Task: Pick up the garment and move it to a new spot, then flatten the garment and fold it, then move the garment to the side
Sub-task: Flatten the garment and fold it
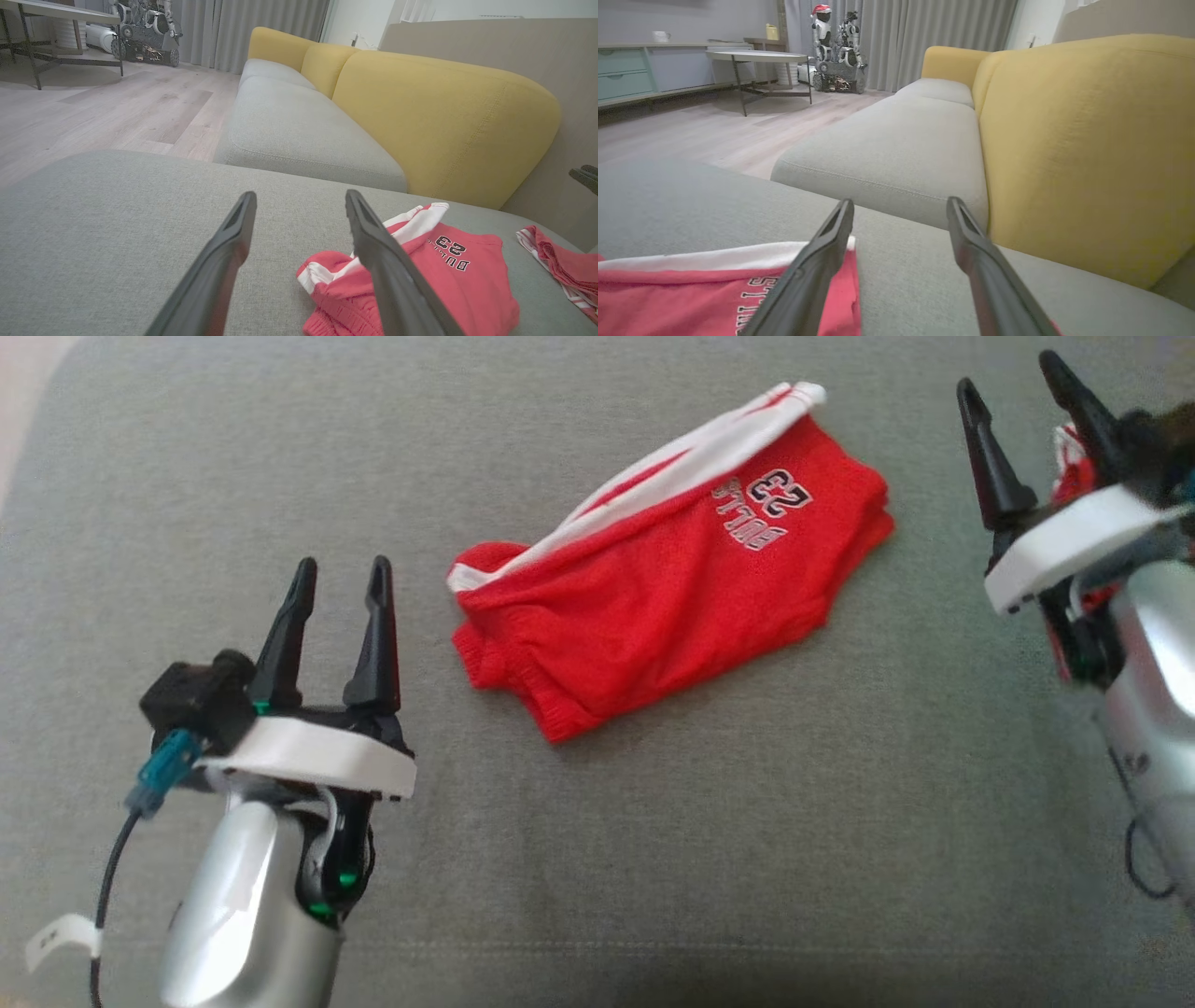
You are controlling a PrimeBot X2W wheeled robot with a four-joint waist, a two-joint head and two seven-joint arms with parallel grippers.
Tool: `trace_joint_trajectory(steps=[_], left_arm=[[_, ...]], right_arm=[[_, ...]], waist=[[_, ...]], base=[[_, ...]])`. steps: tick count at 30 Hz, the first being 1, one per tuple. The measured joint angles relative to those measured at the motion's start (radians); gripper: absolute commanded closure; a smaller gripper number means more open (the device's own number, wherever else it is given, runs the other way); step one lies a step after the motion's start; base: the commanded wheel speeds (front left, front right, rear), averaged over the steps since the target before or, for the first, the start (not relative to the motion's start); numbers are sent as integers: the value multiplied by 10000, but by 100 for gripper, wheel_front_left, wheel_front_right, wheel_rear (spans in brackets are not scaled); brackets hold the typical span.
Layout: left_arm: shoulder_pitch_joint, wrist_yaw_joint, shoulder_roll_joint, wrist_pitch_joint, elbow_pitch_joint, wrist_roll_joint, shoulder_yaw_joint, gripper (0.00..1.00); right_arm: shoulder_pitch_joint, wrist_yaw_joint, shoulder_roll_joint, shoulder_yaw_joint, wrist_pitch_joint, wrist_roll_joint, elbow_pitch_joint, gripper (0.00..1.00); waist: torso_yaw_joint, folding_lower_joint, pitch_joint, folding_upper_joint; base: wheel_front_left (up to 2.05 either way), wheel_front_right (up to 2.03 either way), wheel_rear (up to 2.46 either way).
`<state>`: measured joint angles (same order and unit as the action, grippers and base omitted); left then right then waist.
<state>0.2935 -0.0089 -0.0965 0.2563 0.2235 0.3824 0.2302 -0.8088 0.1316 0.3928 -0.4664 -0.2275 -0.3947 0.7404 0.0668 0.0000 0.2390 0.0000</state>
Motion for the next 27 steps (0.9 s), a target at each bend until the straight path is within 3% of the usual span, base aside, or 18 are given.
trace_joint_trajectory(steps=[6,11,19,27], left_arm=[[-890,-192,385,2,-282,-581,-485,0],[-1603,-357,445,2,-351,-970,-548,0],[-2047,-328,493,2,-608,-1020,-713,0],[-2051,-176,493,2,-606,-978,-579,0]], right_arm=[[2262,0,-1037,2341,-130,2111,-1601,0],[4126,0,-1866,3538,-67,3605,-3122,0],[6071,0,-3026,4614,520,4034,-4688,0],[6188,0,-3214,4688,909,4015,-4999,0]], waist=[[-371,0,-308,0],[-579,0,-672,0],[-884,0,-808,0],[-796,0,-825,0]], base=[[0,0,0],[0,0,0],[0,0,0],[0,0,0]])
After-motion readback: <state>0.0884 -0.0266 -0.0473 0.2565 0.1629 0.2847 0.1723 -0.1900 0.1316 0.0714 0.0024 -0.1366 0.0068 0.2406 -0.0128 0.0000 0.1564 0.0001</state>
